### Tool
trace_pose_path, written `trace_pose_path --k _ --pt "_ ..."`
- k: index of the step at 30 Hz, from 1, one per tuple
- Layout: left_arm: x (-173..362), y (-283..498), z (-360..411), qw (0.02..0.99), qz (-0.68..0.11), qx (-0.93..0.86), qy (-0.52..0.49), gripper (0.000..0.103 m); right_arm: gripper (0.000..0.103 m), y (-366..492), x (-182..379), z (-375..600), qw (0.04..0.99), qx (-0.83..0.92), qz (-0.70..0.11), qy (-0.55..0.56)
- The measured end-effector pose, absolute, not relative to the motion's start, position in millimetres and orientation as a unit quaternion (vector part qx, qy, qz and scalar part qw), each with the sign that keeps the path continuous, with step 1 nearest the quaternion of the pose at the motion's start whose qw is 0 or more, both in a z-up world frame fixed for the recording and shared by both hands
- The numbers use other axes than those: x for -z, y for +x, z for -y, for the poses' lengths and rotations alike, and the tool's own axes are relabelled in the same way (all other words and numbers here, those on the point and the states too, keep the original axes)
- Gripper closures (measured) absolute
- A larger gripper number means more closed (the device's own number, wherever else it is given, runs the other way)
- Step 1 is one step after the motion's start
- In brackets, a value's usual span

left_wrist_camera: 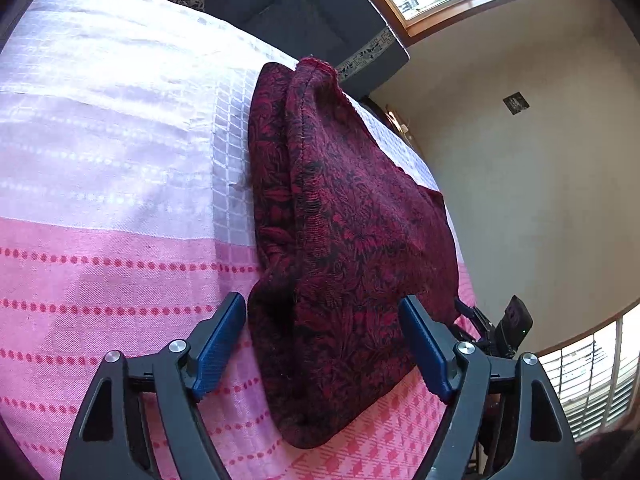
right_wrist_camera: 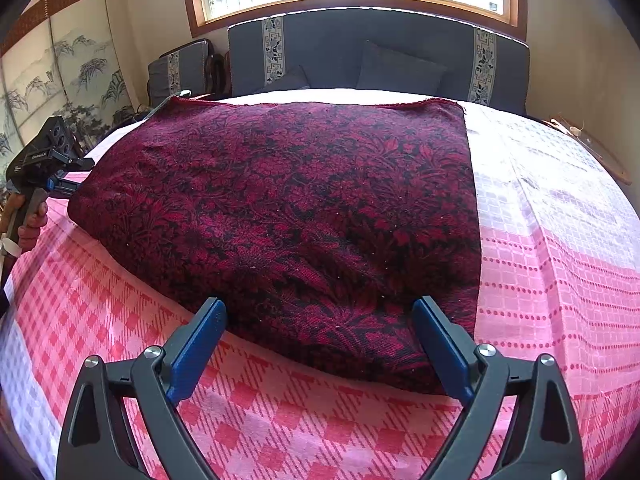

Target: Fold small clothes

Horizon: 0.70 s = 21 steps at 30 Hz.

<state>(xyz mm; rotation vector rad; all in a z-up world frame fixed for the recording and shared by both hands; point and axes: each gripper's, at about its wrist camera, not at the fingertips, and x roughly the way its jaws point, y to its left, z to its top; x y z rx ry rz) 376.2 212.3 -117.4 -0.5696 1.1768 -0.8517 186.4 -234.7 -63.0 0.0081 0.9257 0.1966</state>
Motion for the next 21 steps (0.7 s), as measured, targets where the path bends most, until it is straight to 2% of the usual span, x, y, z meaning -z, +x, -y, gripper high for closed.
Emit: trace_pose_path --k 1,3,10,11,12,13,16,17,21 --pt "116.6 381.6 -205.8 0.699 -0.540 0.395 -0.253 0.007 0.010 186.3 62.8 234.6 0.890 -0.094 -0.446 0.004" --pt "115.4 392.1 -192.7 0.685 -0.551 0.406 -0.251 0.001 0.010 185.7 62.3 235.2 0.891 -0.096 -0.444 0.008" --pt "109.6 385.6 -162.2 0.735 -0.514 0.380 -0.225 0.003 0.010 184.2 61.6 236.1 0.892 -0.098 -0.441 0.016" --pt "109.6 380.3 -161.3 0.741 -0.511 0.373 -0.225 0.007 0.010 183.6 61.4 236.7 0.892 -0.099 -0.441 0.017" --pt "110.5 374.2 -158.9 0.745 -0.513 0.363 -0.223 0.027 0.010 183.6 61.4 237.0 0.892 -0.100 -0.441 0.018" --pt "113.3 369.6 -156.1 0.747 -0.521 0.351 -0.216 0.053 0.010 183.8 61.5 237.5 0.891 -0.101 -0.442 0.020" --pt "113.1 353.0 -154.9 0.761 -0.515 0.323 -0.225 0.058 0.006 187.3 63.8 238.6 0.886 -0.105 -0.450 0.025" --pt "111.7 346.6 -154.9 0.765 -0.511 0.319 -0.228 0.059 0.002 190.3 65.5 237.7 0.882 -0.106 -0.459 0.021" --pt "114.1 319.1 -162.9 0.766 -0.509 0.301 -0.253 0.063 0.000 195.3 70.3 224.3 0.871 -0.108 -0.480 -0.017"
